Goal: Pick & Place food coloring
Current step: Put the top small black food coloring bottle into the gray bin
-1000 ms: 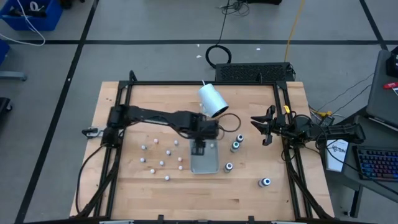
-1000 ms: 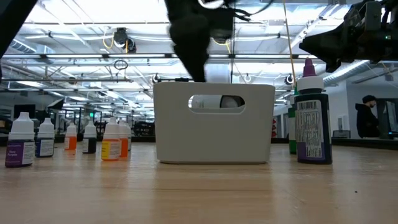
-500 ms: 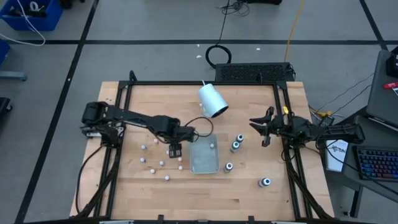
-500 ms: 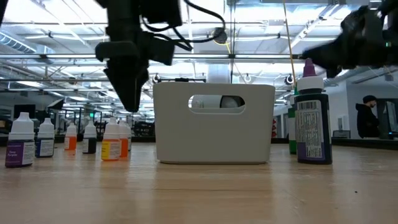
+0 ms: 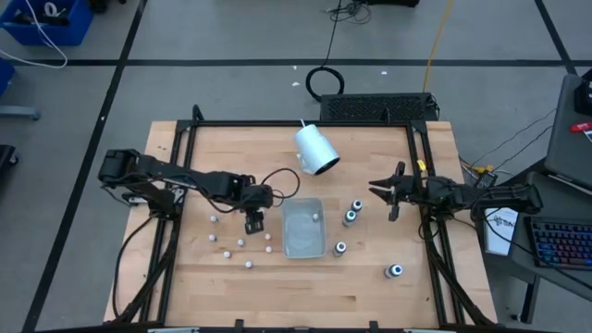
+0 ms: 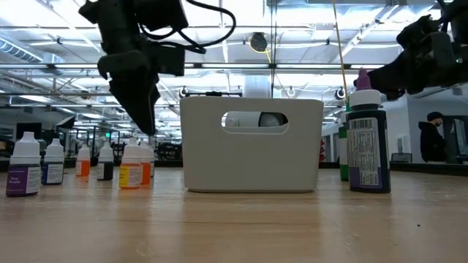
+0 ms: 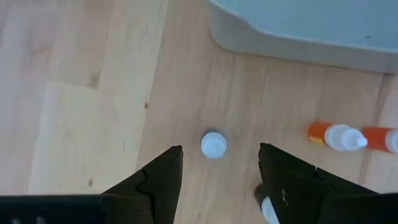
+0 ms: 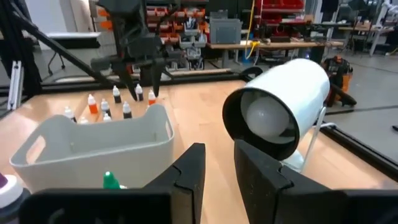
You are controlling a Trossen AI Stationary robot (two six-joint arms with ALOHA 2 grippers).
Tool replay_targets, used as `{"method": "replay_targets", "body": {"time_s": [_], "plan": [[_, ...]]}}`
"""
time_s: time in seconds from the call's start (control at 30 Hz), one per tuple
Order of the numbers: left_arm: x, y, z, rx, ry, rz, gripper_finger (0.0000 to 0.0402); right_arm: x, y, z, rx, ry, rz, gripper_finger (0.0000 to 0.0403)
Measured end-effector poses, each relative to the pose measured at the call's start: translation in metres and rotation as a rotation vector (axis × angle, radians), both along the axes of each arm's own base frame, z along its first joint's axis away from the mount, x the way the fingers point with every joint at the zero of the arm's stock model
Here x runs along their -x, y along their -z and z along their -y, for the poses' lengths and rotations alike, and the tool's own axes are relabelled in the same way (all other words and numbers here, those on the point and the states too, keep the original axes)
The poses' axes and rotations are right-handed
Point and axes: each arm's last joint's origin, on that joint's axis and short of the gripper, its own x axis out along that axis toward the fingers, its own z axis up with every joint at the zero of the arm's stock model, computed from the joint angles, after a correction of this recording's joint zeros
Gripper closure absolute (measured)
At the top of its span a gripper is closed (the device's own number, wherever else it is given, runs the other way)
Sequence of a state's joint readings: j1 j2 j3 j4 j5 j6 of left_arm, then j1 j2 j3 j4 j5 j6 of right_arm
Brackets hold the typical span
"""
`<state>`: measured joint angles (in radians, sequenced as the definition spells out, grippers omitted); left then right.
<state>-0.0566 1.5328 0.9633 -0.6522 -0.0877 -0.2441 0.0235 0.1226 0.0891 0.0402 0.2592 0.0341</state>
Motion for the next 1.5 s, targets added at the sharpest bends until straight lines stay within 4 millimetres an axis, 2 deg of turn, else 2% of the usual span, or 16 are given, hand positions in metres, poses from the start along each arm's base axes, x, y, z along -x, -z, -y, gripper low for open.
{"method": "replay_targets", "body": {"time_s": [0.43,0.87,1.5], "plan": [[0.000,0.006,-0.001,0.009,-0.028,-0.002,0.0188,0.000,0.001,0.000,-0.006,0.000,0.012,0.0326],[-0.008,0.033,-0.010,0.033,-0.042,-0.099,0.0188,-0.001,-0.003,0.000,-0.007,0.003,0.048,0.0325],[-0.012,0.033,-0.009,0.056,-0.017,-0.062,0.0188,-0.001,-0.003,0.000,-0.007,0.002,0.053,0.0325]]}}
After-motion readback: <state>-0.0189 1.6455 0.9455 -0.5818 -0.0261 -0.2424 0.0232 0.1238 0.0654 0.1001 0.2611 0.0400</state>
